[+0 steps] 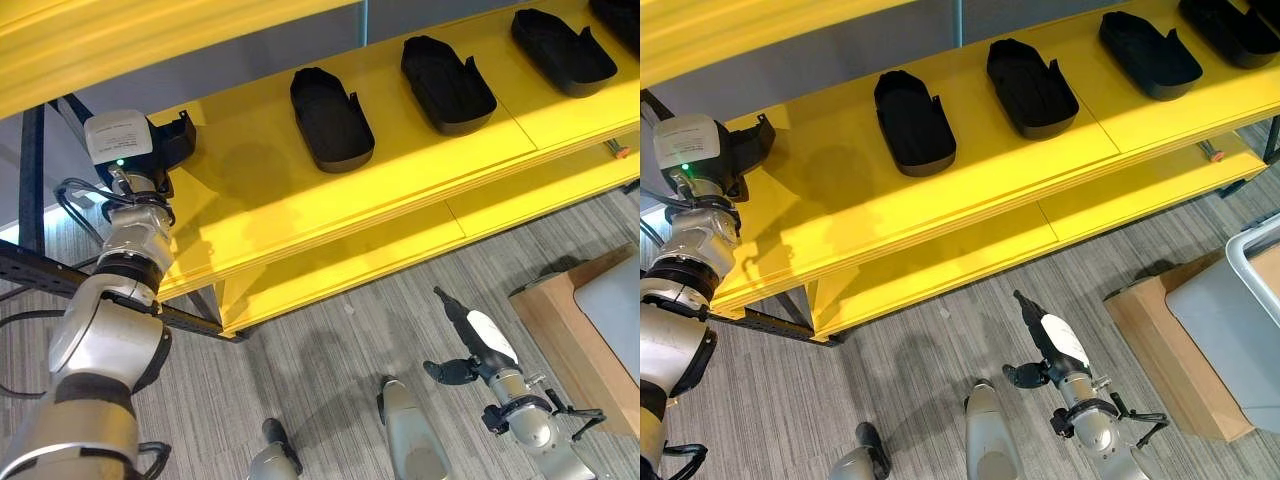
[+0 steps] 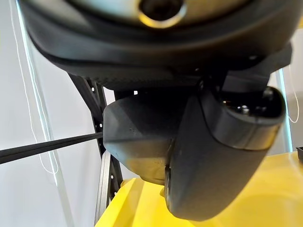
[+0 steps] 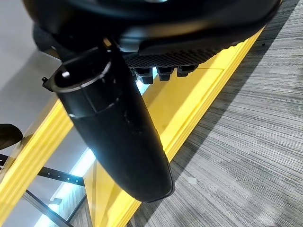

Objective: Move parts from the plastic box to the shelf.

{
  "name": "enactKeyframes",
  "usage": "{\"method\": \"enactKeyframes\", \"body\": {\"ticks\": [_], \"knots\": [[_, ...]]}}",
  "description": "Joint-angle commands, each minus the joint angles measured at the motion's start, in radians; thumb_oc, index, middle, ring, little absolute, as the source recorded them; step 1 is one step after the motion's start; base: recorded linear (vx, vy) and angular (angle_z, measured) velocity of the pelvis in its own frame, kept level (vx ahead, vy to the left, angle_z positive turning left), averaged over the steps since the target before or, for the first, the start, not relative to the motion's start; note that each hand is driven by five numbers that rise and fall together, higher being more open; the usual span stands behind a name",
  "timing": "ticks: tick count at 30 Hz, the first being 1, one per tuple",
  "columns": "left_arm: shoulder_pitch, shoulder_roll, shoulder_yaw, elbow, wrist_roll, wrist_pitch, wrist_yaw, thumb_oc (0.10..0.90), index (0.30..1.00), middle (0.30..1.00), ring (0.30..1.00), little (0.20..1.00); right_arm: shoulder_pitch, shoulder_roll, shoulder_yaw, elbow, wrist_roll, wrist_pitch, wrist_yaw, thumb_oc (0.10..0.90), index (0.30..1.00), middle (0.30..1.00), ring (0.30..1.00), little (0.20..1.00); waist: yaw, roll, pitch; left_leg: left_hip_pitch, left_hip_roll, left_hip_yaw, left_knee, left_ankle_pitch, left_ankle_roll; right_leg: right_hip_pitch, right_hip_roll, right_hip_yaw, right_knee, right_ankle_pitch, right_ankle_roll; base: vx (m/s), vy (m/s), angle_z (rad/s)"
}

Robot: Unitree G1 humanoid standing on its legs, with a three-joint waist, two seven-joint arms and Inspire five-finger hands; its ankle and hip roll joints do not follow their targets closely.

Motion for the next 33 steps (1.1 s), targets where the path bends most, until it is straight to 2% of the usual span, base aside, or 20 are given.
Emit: {"method": "enactKeyframes", "body": {"ticks": [1, 5, 6, 7, 8, 9, 10, 19, 33], "knots": [[0.024, 0.093, 0.006, 0.07, -0.027, 0.007, -0.078, 0.4, 0.3, 0.3, 0.3, 0.3, -0.031, 0.012, -0.015, -0.1, 0.023, -0.09, -0.017, 0.9, 1.0, 1.0, 1.0, 1.0, -0.016, -0.037, -0.064, -0.069, 0.016, -0.025, 0.148, -0.068, 0.034, 0.06, -0.011, -0.006, -0.08, 0.032, 0.024, -0.01, 0.014, -0.04], [0.057, 0.12, 0.014, 0.085, -0.029, -0.006, -0.097, 0.4, 0.3, 0.3, 0.3, 0.3, -0.026, 0.014, -0.019, -0.102, 0.031, -0.095, -0.009, 0.9, 1.0, 1.0, 1.0, 1.0, -0.022, -0.036, -0.069, -0.068, 0.021, -0.017, 0.147, -0.067, 0.032, 0.055, -0.008, 0.001, -0.08, 0.036, 0.024, 0.0, 0.015, -0.06], [0.085, 0.137, 0.021, 0.093, -0.028, -0.01, -0.112, 0.512, 0.456, 0.456, 0.456, 0.456, -0.022, 0.018, -0.024, -0.102, 0.042, -0.097, -0.004, 0.9, 1.0, 1.0, 1.0, 1.0, -0.026, -0.035, -0.074, -0.072, 0.024, -0.011, 0.15, -0.067, 0.032, 0.047, -0.006, 0.004, -0.079, 0.038, 0.026, 0.0, 0.016, -0.09], [0.086, 0.137, 0.021, 0.093, -0.028, -0.01, -0.112, 0.512, 0.456, 0.456, 0.456, 0.456, -0.022, 0.017, -0.024, -0.102, 0.042, -0.097, -0.003, 0.9, 1.0, 1.0, 1.0, 1.0, -0.026, -0.034, -0.074, -0.072, 0.024, -0.011, 0.15, -0.067, 0.032, 0.047, -0.006, 0.004, -0.079, 0.038, 0.026, 0.0, 0.017, -0.13], [0.09, 0.139, 0.023, 0.094, -0.029, -0.011, -0.112, 0.829, 0.901, 0.901, 0.901, 0.901, -0.022, 0.018, -0.023, -0.103, 0.044, -0.098, -0.002, 0.9, 1.0, 1.0, 1.0, 1.0, -0.027, -0.034, -0.076, -0.073, 0.026, -0.009, 0.15, -0.067, 0.031, 0.046, -0.005, 0.006, -0.079, 0.038, 0.026, 0.0, 0.012, -0.1], [0.096, 0.145, 0.021, 0.095, -0.026, -0.013, -0.117, 0.829, 0.901, 0.901, 0.901, 0.901, -0.022, 0.018, -0.024, -0.104, 0.047, -0.099, -0.001, 0.9, 1.0, 1.0, 1.0, 1.0, -0.028, -0.033, -0.078, -0.074, 0.026, -0.007, 0.149, -0.067, 0.031, 0.046, -0.004, 0.007, -0.081, 0.038, 0.025, 0.01, 0.014, -0.12], [0.112, 0.142, 0.027, 0.101, -0.033, -0.024, -0.142, 0.9, 1.0, 1.0, 1.0, 1.0, -0.022, 0.019, -0.028, -0.104, 0.052, -0.097, 0.004, 0.9, 1.0, 1.0, 1.0, 1.0, -0.032, -0.032, -0.08, -0.074, 0.028, -0.005, 0.15, -0.067, 0.031, 0.043, -0.002, 0.01, -0.08, 0.038, 0.025, 0.0, 0.01, -0.09], [0.125, 0.138, 0.027, 0.1, -0.047, -0.036, -0.194, 0.9, 1.0, 1.0, 1.0, 1.0, -0.017, 0.025, -0.038, -0.1, 0.07, -0.088, 0.027, 0.9, 1.0, 1.0, 1.0, 1.0, -0.036, -0.028, -0.09, -0.081, 0.033, 0.001, 0.154, -0.069, 0.029, 0.032, 0.001, 0.016, -0.076, 0.041, 0.024, 0.01, 0.005, -0.06], [0.093, 0.117, -0.001, 0.086, -0.041, -0.037, -0.201, 0.9, 1.0, 1.0, 1.0, 1.0, -0.019, 0.022, -0.036, -0.096, 0.065, -0.082, 0.032, 0.9, 1.0, 1.0, 1.0, 1.0, -0.041, -0.026, -0.088, -0.085, 0.037, 0.005, 0.162, -0.073, 0.027, 0.025, 0.005, 0.021, -0.07, 0.038, 0.024, 0.0, 0.0, 0.0]]}}
